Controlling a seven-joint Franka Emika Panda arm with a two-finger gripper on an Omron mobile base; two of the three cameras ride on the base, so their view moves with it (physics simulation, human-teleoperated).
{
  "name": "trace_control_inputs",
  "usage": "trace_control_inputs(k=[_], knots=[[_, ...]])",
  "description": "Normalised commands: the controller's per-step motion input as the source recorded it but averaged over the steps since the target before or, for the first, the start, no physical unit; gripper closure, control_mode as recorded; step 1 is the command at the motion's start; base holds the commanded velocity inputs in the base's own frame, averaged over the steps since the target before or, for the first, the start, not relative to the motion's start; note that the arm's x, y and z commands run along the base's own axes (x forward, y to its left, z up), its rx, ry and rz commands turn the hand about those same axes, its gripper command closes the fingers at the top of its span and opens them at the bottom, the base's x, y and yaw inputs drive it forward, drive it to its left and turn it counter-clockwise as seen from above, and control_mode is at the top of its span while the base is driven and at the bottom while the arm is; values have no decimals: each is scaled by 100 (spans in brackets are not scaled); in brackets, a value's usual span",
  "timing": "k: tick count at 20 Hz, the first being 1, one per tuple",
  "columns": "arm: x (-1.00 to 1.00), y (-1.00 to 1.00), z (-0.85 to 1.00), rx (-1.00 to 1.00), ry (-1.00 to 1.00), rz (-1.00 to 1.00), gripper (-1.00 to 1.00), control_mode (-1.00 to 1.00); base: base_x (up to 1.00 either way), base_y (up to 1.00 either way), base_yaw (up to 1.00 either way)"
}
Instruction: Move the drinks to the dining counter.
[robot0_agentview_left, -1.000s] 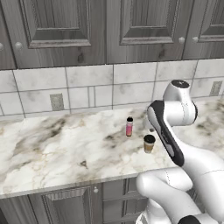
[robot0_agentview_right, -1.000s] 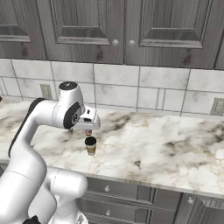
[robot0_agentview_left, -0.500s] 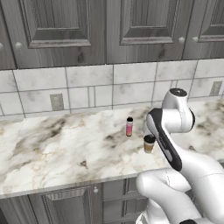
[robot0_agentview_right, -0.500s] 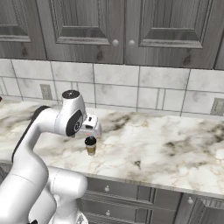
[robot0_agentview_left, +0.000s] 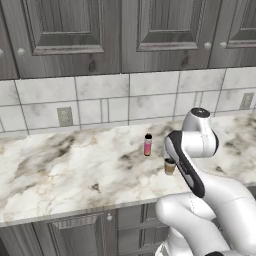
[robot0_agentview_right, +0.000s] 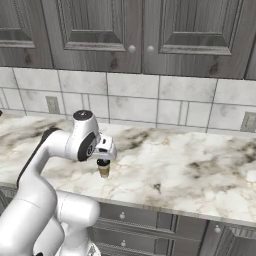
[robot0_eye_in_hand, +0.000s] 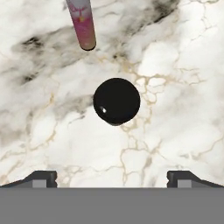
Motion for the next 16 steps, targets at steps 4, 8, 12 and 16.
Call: trace_control_inputs(k=[4,8,12,16], knots=[[19,2,-32,0,0,0,-100,-100,0,0,0],[18,4,-26,0,0,0,-100,-100,0,0,0],[17,3,-22,0,0,0,-100,-100,0,0,0],[21,0,-15,0,0,0,-100,-100,0,0,0]])
